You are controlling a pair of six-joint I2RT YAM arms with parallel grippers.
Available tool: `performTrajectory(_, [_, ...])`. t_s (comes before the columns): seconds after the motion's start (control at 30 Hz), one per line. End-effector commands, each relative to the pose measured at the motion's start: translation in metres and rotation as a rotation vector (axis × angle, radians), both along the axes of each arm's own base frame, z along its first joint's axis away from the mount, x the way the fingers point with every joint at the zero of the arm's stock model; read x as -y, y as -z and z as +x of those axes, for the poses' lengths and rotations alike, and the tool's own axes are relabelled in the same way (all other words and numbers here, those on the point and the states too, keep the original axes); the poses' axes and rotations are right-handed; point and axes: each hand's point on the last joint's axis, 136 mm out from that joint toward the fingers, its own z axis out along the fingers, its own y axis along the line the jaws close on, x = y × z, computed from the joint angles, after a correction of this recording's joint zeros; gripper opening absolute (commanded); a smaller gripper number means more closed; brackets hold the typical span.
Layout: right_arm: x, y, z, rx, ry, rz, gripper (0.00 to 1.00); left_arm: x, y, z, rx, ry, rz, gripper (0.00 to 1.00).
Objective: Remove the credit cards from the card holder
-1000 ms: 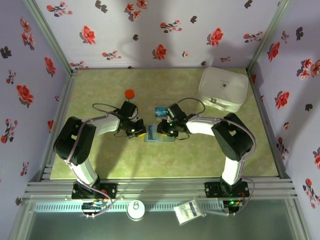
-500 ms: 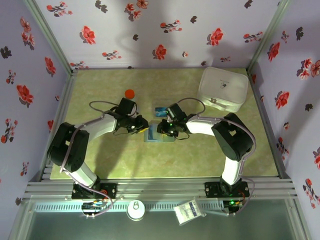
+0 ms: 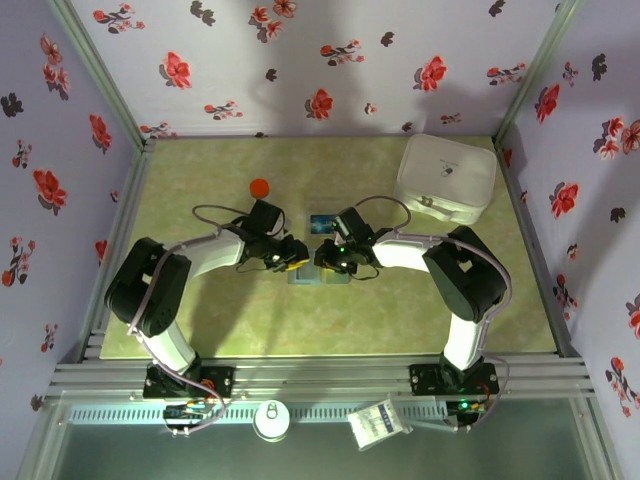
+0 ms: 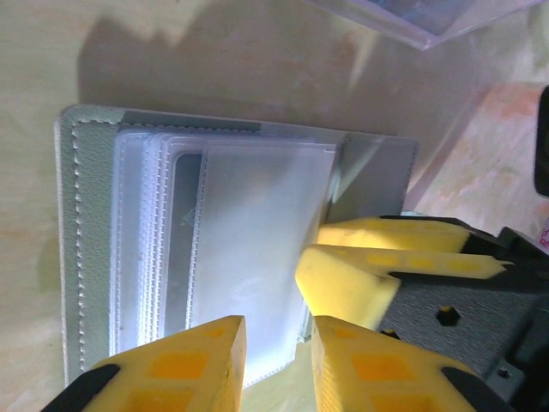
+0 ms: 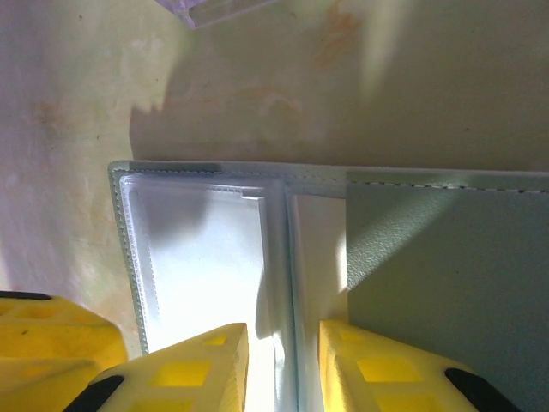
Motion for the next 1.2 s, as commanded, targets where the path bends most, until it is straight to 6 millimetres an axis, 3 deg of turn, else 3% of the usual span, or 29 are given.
performTrajectory(0.0, [0.006, -0.001, 0.000, 0.003, 0.005, -0.012, 0.29, 0.007, -0.001, 0.003, -0.005, 0.002, -0.016, 0.27])
performTrajectory(0.77, [0.013, 0.007, 0.000, -0.008, 0.018, -0.044, 0.12, -0.006, -0.001, 0.006, 0.019, 0.002, 0.080, 0.26])
performTrajectory(1.17, [0.014, 0.009, -0.001, -0.011, 0.021, -0.044, 0.07, -0.004, 0.007, 0.006, 0.002, -0.003, 0.070, 0.33])
